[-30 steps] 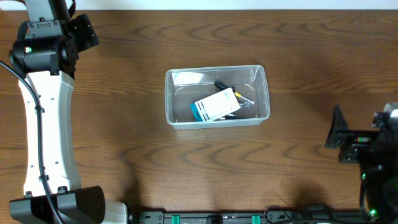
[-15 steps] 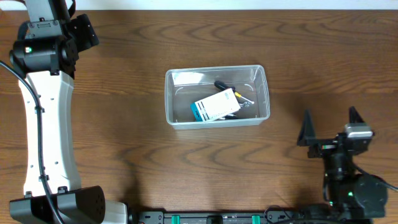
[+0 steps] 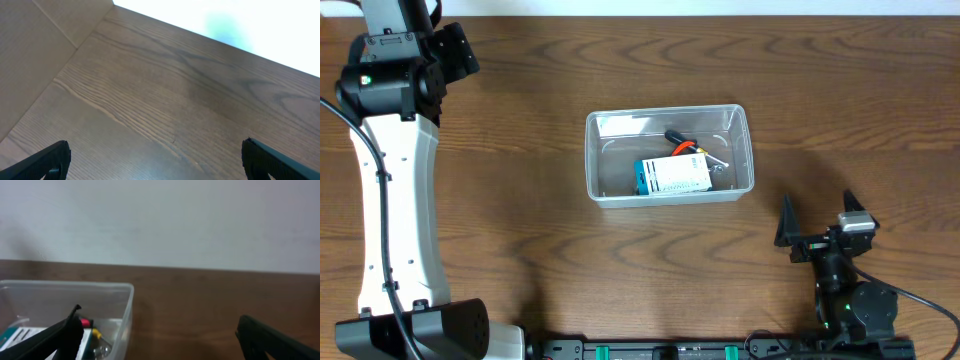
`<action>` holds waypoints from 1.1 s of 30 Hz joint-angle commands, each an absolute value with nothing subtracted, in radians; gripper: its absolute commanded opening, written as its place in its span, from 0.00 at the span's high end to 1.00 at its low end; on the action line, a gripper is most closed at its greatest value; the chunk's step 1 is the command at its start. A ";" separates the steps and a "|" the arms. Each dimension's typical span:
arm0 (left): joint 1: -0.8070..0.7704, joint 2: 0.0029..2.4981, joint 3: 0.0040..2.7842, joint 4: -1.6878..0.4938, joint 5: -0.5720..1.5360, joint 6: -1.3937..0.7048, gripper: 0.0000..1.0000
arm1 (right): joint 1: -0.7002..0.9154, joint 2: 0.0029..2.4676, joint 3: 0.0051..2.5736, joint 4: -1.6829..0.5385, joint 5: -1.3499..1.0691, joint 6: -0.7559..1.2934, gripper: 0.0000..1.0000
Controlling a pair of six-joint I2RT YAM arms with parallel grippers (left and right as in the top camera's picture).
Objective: Pack container
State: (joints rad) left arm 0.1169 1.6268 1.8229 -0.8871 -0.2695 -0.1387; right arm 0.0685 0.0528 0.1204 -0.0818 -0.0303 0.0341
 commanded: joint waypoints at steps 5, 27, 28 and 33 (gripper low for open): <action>0.119 1.628 1.821 -0.889 -0.282 -0.155 0.02 | 0.057 0.021 0.061 -0.073 -0.026 0.082 0.01; 0.119 1.628 1.821 -0.889 -0.282 -0.155 0.02 | 0.057 0.005 0.005 -0.057 0.019 0.042 0.01; 0.119 1.628 1.821 -0.889 -0.282 -0.155 0.02 | 0.057 0.005 0.005 -0.057 0.019 0.034 0.01; 0.119 1.628 1.821 -0.889 -0.282 -0.155 0.02 | 0.058 0.006 0.005 -0.062 0.019 0.029 0.01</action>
